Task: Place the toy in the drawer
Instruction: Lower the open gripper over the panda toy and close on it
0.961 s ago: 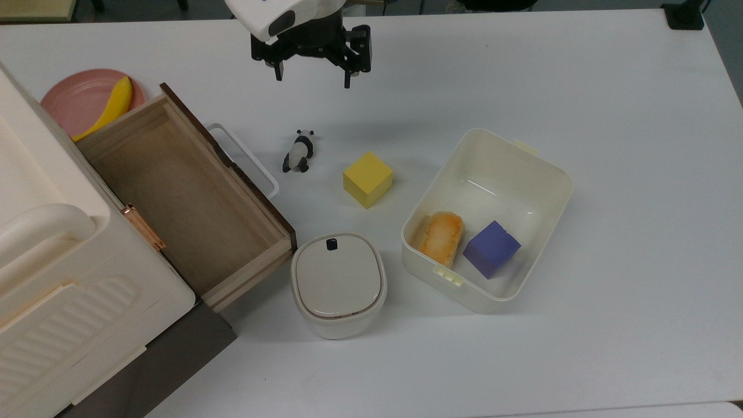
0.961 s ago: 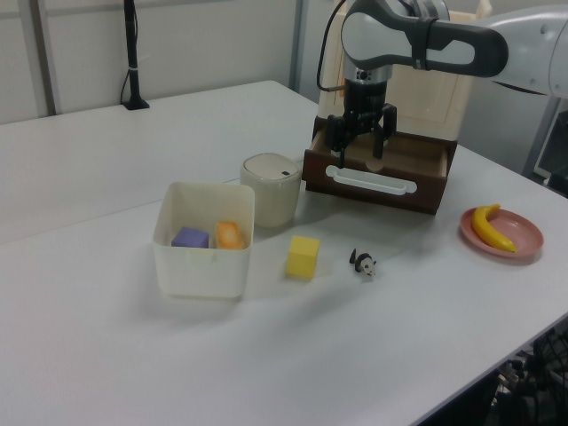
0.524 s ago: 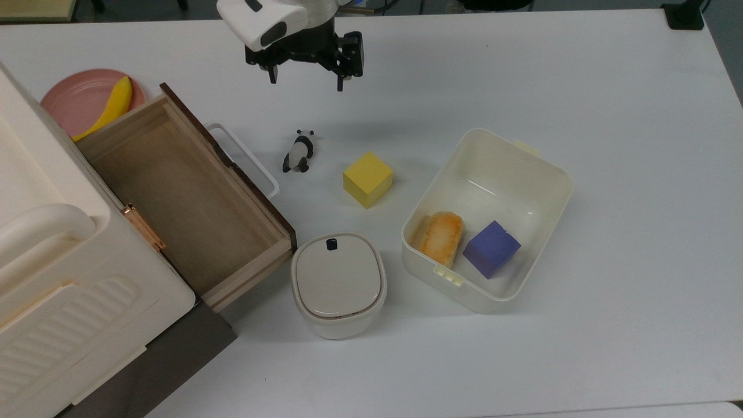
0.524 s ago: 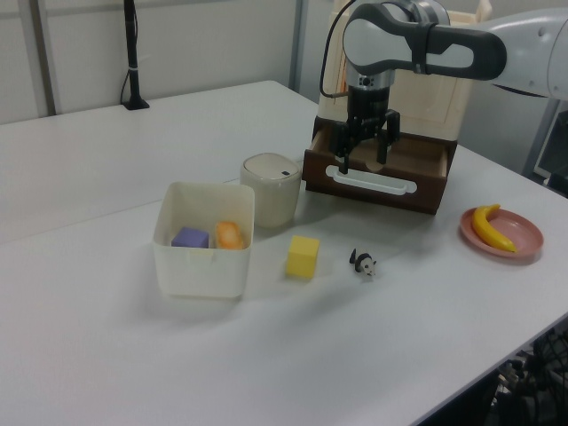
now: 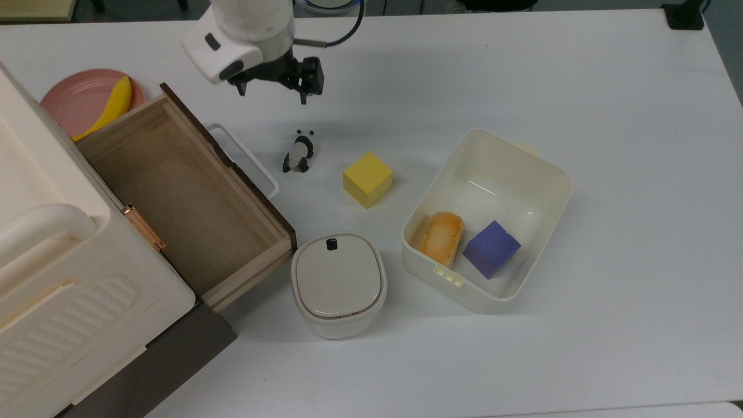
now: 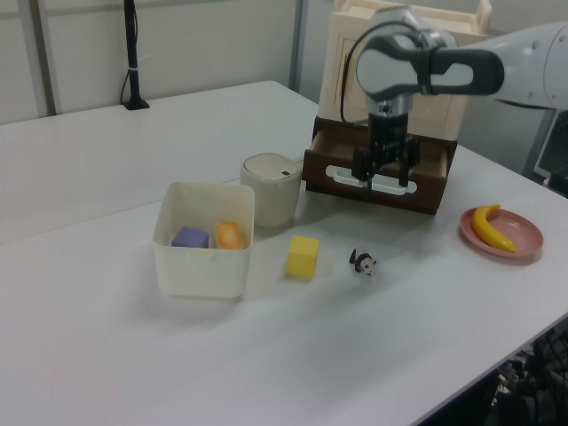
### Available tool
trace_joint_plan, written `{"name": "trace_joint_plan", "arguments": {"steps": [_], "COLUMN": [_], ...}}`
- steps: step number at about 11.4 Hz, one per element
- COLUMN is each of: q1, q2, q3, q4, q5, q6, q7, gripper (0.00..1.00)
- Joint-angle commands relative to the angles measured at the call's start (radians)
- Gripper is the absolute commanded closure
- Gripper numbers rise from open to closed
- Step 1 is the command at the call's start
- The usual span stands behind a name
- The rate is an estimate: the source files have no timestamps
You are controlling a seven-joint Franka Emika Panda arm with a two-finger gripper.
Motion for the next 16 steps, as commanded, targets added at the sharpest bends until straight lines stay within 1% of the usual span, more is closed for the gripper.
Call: {"name": "trace_joint_plan", "arguments": {"steps": [1,2,3,4,6,7,8,9,10,11,12,13,14,15,16], "q1": [0.024,0.033,0.054,0.061,0.087,0.094,0.096,0.096,0.096,0.096,0.096,0.092,0.087,0.085,0.088], "q2": [-0.027,-0.027,-0.022,-0.016,-0.014,-0.014,-0.014,-0.013,-0.005,0.019,0.027,0.027,0.025,0.022,0.007], "q3": [-0.023,-0.023,-0.023,-0.023,-0.023,-0.023,-0.023,-0.023,-0.023,-0.023,-0.023,-0.023,-0.025,-0.025,-0.025], "q4": [-0.163,-0.183,-0.207,-0.235,-0.324,-0.350,-0.360,-0.367,-0.381,-0.381,-0.381,-0.378,-0.376,-0.372,-0.361], "q5": [-0.002,-0.003,-0.005,-0.006,-0.014,-0.023,-0.029,-0.031,-0.046,-0.064,-0.072,-0.078,-0.077,-0.077,-0.075], "q6": [0.136,0.154,0.185,0.235,0.359,0.405,0.416,0.421,0.426,0.430,0.432,0.432,0.432,0.426,0.407], "q7": [0.006,0.019,0.062,0.111,0.164,0.187,0.190,0.188,0.182,0.181,0.175,0.141,0.104,0.095,0.093], "gripper": [0.00,0.00,0.00,0.02,0.05,0.06,0.06,0.09,0.16,0.29,0.39,0.60,0.84,1.00,1.00]}}
